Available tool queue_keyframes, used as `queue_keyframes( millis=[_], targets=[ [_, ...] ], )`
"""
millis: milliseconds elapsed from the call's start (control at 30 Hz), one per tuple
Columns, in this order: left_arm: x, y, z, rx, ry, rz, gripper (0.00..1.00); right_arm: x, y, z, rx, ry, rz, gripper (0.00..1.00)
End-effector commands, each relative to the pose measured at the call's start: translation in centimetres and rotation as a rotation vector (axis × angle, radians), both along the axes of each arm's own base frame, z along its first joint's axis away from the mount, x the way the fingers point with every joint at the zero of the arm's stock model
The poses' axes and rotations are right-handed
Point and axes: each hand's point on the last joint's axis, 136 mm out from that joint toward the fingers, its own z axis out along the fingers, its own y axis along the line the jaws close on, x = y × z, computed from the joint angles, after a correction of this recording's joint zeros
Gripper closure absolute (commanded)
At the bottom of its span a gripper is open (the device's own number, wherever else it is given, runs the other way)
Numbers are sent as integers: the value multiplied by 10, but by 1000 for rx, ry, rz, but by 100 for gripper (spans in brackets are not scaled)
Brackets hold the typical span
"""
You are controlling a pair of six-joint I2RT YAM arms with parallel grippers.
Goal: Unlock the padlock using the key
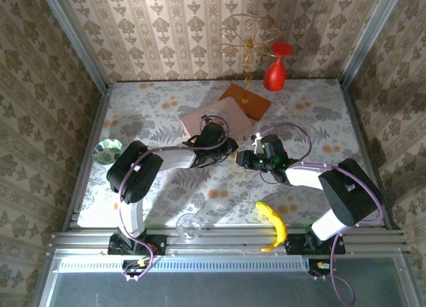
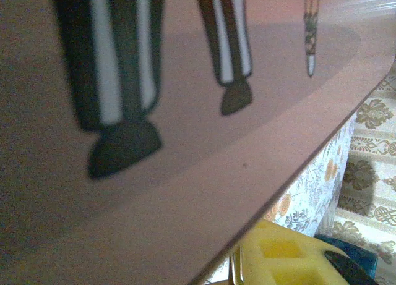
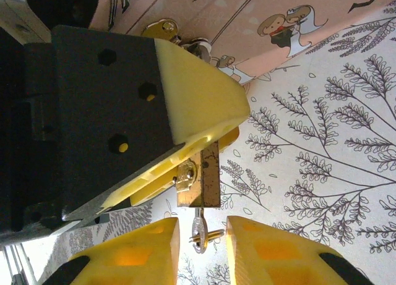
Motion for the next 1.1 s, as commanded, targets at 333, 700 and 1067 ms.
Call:
queue_keyframes(
  millis=[333, 700, 1067],
  targets=[
    [-12, -10, 23, -97, 29, -40, 100, 16, 12, 5, 142, 31, -59, 97],
    [-12, -21, 34, -174, -5, -62, 100, 39, 14, 23, 603, 87, -196, 100],
    [-12, -28, 47, -266, -57, -81, 100, 56, 3, 61, 723, 65, -266, 100]
  ],
)
